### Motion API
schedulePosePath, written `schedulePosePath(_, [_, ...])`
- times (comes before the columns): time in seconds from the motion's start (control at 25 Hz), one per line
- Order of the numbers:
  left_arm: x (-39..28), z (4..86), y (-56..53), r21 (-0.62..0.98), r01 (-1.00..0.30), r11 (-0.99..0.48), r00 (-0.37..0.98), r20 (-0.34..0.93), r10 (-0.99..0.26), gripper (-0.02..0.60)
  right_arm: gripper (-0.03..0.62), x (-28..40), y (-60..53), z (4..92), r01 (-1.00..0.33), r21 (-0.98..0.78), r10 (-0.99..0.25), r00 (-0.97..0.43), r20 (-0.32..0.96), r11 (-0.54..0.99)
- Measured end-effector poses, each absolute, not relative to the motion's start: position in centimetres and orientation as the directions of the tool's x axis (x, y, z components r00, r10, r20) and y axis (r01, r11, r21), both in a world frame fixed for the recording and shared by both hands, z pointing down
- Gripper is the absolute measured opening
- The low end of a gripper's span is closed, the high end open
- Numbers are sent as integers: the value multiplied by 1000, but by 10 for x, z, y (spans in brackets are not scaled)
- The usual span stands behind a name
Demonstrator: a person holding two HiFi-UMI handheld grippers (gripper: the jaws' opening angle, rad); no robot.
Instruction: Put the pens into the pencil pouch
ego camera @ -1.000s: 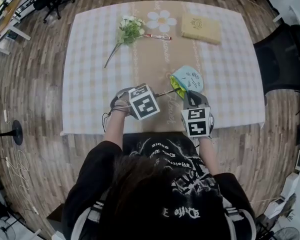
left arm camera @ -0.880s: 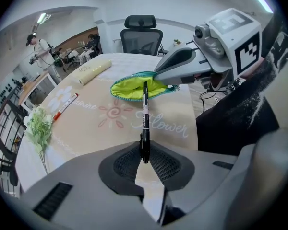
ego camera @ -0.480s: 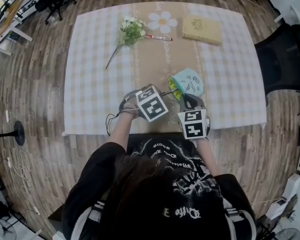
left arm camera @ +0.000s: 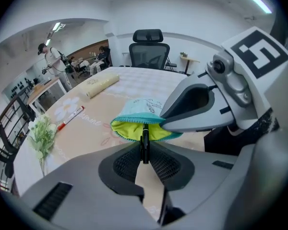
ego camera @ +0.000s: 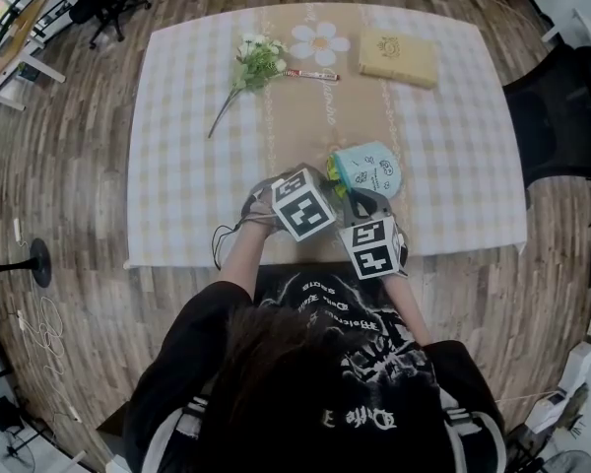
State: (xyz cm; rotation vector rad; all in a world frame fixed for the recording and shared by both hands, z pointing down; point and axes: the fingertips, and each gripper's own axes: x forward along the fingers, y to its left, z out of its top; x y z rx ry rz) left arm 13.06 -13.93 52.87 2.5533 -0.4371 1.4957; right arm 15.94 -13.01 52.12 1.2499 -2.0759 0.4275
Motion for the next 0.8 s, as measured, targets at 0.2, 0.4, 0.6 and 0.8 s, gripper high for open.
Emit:
schedulePosePath(0.2, [146,535,-149,58,-333,-941,540,830,-140,74,23,161,-137,530,-858,9,-640,-376,670,514])
schedulePosePath(0.4, [115,532,-155,190,-363,-912,645,758,-99,64,21,111,-132,530,-816,-28,-608,-453,652,578])
schedulePosePath(0.6, [117,527,-160,244,-396,-885,674,732,-100,64,21,108,-134,519,-812,-48,-613,-476,631,581])
schedulePosePath(0.8, [126,518,-163,289,-411,-864,718,688,-111,103,21,130,-140,508,-843,-63,-644,-455,615,535])
